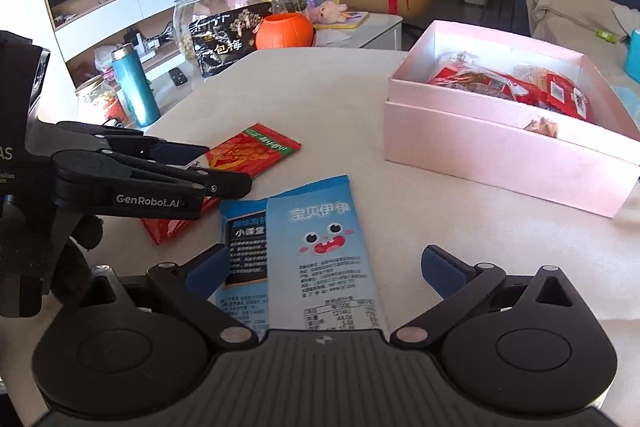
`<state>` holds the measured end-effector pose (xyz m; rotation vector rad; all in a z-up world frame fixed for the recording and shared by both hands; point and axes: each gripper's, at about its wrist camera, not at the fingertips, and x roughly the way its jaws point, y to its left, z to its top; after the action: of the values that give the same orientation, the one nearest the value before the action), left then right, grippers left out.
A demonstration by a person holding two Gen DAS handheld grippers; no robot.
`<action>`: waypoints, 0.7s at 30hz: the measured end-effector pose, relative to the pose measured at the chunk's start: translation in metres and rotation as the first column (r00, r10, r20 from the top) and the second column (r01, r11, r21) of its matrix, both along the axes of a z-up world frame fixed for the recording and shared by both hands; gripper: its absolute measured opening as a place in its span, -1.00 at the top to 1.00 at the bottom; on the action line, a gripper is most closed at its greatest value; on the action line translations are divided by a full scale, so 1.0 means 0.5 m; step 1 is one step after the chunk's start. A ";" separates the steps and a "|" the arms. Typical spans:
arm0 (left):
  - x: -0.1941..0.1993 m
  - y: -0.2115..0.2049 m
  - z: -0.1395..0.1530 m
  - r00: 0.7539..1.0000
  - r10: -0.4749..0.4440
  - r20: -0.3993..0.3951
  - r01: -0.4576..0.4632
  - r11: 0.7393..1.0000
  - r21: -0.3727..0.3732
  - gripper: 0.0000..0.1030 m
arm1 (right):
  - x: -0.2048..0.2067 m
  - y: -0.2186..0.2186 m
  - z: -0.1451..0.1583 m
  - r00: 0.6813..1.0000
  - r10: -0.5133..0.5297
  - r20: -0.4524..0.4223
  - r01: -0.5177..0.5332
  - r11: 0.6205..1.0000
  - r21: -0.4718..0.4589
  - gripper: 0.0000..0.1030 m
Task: Organize snacks
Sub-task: 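Close the right tool on the blue bread pack while the left tool holds the red strip bag, then drop the red strip bag and blue bread pack into the pink box with both tools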
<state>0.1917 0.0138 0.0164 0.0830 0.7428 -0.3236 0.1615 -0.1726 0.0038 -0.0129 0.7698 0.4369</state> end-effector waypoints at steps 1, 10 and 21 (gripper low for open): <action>0.002 -0.002 0.000 1.000 0.002 -0.002 -0.002 1.000 0.000 -0.21 | 0.001 0.004 0.001 1.000 0.020 -0.020 -0.020 1.000 0.016 -0.99; 0.007 -0.008 0.002 0.999 -0.029 -0.015 0.030 0.999 0.033 -0.22 | -0.015 0.038 0.012 0.999 0.033 0.018 -0.030 0.989 -0.144 -0.57; -0.031 0.020 0.057 0.998 -0.063 0.005 0.062 0.979 -0.196 0.02 | -0.093 -0.145 0.118 0.967 -0.185 0.174 0.205 0.973 -0.103 -0.56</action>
<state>0.1760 0.0240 0.0448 -0.0807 0.7073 -0.4554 0.1150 -0.2449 0.0630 -0.0835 0.6278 0.1981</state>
